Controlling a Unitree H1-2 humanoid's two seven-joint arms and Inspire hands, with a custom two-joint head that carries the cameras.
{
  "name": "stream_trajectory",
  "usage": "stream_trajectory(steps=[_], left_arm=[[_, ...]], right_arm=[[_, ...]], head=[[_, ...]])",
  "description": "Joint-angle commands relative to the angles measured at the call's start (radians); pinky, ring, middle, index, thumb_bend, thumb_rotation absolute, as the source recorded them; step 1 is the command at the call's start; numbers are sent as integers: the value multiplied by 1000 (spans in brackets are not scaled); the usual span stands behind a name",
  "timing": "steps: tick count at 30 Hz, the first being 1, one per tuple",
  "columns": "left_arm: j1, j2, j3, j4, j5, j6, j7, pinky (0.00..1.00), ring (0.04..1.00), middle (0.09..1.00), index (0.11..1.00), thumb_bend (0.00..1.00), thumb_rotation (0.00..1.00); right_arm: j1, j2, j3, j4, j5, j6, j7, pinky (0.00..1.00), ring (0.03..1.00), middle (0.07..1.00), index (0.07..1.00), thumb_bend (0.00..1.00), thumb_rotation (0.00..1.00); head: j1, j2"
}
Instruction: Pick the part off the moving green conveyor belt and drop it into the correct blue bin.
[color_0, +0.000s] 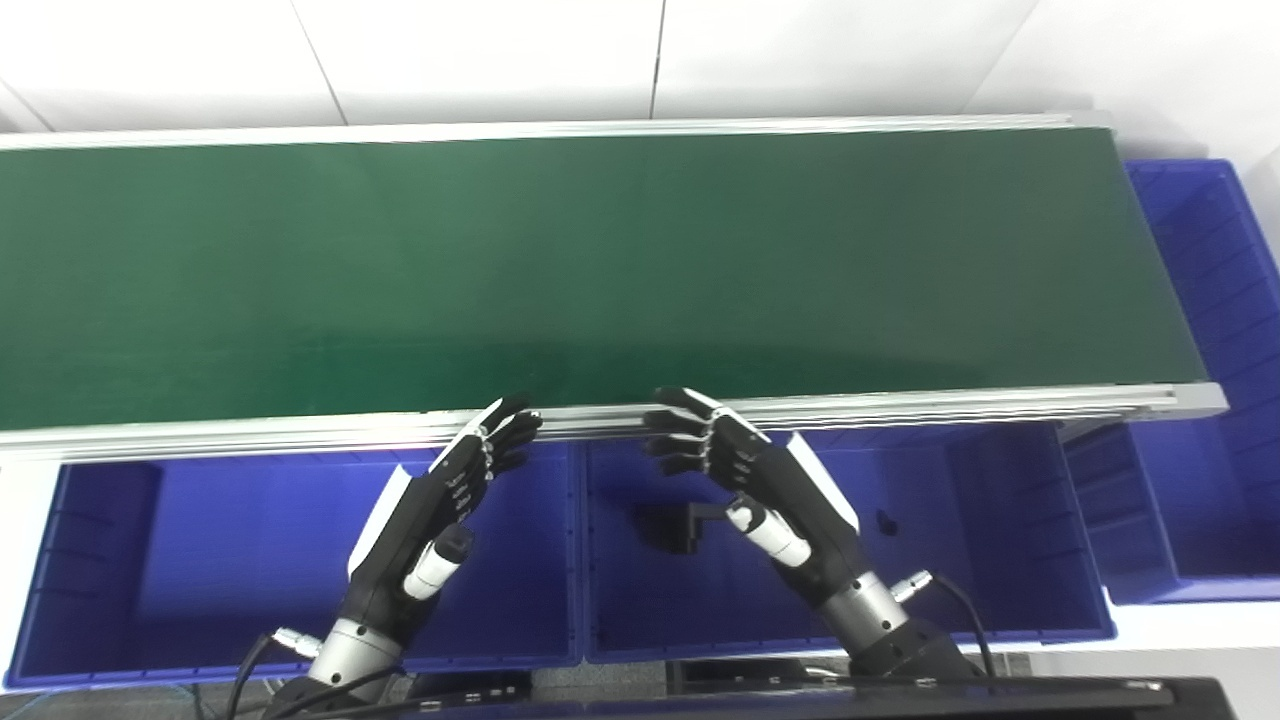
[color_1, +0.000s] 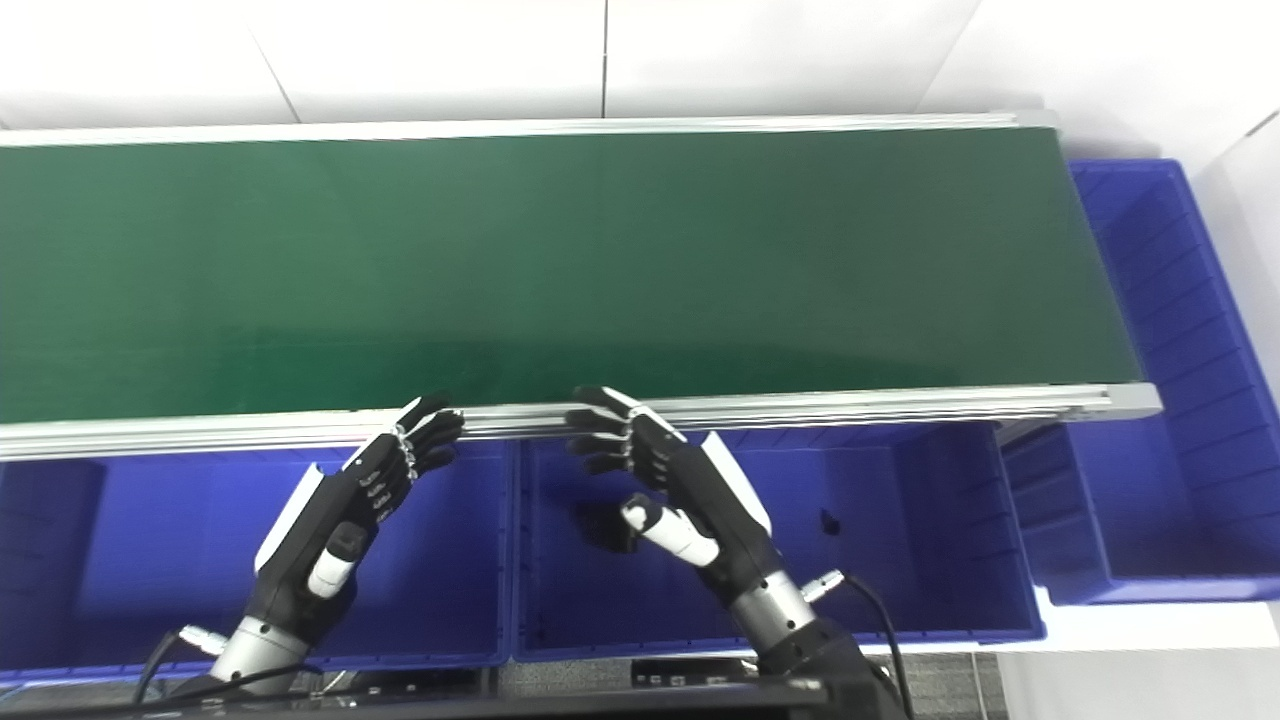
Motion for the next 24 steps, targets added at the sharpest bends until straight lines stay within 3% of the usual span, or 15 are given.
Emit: stream_trajectory(steps=[1, 15, 24], left_arm=[[15, -9, -11, -17, 14, -37, 11, 884, 902, 888, 910, 1000, 956], [27, -25, -33, 9, 45, -61, 40, 858, 896, 872, 903, 1000, 944], [34, -9, -31, 43, 34, -102, 38, 888, 903, 882, 904, 1000, 956]], right_arm=[[1, -6, 4, 12, -13, -105, -7, 751, 798, 842, 875, 1000, 927], [-1, -42, -5, 123, -68, -262, -39, 784, 844, 889, 891, 1000, 969], [4, -36, 9, 168, -94, -326, -53, 773, 850, 894, 889, 1000, 962]], head=[[2, -1], [40, -38], [12, -75]])
